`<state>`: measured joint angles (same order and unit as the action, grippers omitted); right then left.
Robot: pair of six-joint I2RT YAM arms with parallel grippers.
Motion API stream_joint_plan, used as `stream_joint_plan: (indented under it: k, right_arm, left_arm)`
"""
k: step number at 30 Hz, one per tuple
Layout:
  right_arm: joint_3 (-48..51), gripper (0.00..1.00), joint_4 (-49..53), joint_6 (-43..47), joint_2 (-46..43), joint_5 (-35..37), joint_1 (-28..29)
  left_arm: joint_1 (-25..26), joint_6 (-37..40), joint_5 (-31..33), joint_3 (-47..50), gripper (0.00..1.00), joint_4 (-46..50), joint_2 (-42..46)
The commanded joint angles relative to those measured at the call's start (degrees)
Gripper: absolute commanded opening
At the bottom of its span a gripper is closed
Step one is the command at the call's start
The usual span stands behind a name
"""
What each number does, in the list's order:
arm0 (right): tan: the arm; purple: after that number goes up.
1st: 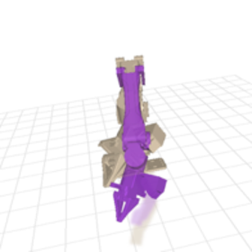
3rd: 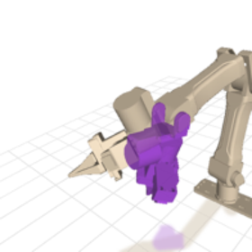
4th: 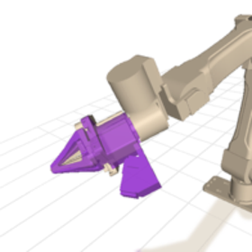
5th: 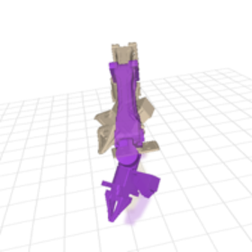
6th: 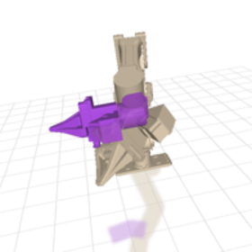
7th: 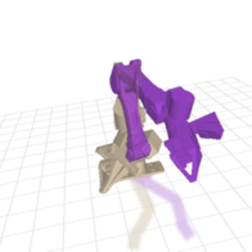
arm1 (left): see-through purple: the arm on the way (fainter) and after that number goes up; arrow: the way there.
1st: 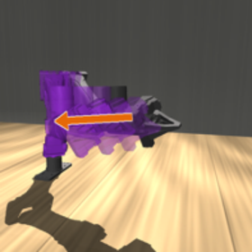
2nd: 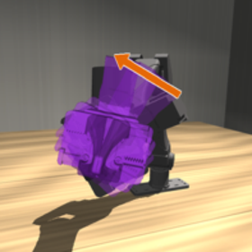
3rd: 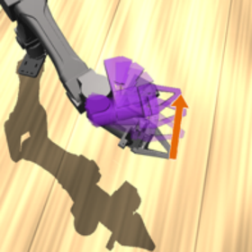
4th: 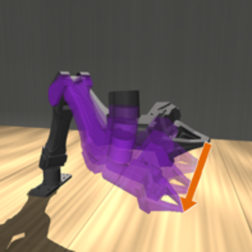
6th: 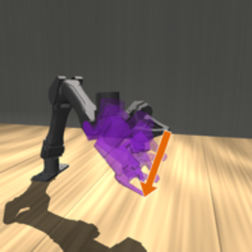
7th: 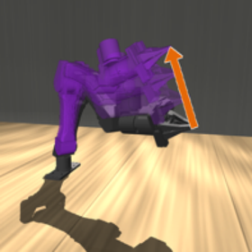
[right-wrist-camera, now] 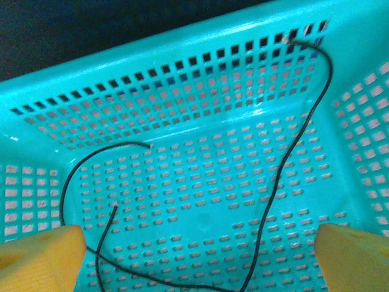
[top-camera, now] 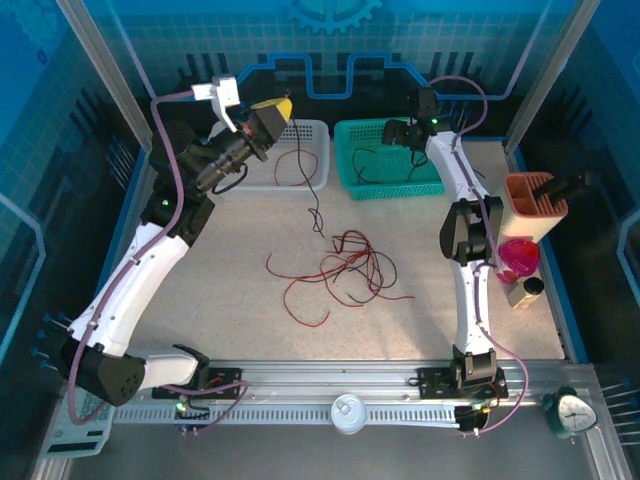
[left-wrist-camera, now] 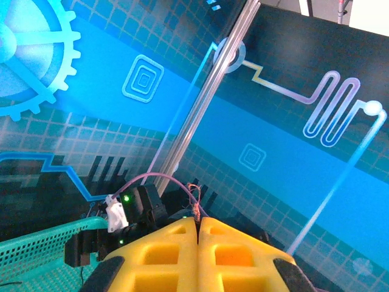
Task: Untangle the cables
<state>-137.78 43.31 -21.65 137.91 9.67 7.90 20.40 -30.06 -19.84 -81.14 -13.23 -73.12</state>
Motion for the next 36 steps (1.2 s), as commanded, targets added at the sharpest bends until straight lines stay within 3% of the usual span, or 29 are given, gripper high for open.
stream_joint_plan:
  k: [1,5,14,20,25,32,36]
  right_arm:
    - [2.0,0.93,-1.8,0.4,-4.3,-7.2,-0.3]
    - [7.7,0.88,-6.9,0.1,-12.1,-13.0,1.1]
    - [23.7,0.84,-16.8,-1.2,-30.2,-14.0,4.4]
    - [34.6,0.79,-20.5,-1.9,-37.1,-7.1,4.0]
    - [41.2,0.72,-23.0,-5.2,-39.7,-15.4,1.7]
    - [52.2,0.71,-30.0,-7.4,-48.7,-25.8,4.3]
    - [58.5,0.72,-31.9,-7.0,-56.1,-28.1,7.4]
  left_arm:
    - [0.5,-0.4,-0.3,0.8,0.00,-2.4,0.8]
    - [0.6,-0.8,-0.4,1.4,0.00,-3.3,0.9]
    - [1.0,-2.1,-1.0,2.3,0.00,-5.6,0.1]
    - [1.3,-2.8,-1.7,1.2,0.00,-6.2,-0.9]
    - [1.4,-2.8,-1.4,0.9,0.00,-6.4,-1.0]
    - [1.5,-2.9,-0.8,0.8,0.00,-6.2,-1.5]
    - [1.4,-2.6,-0.2,1.1,0.00,-6.1,-1.7]
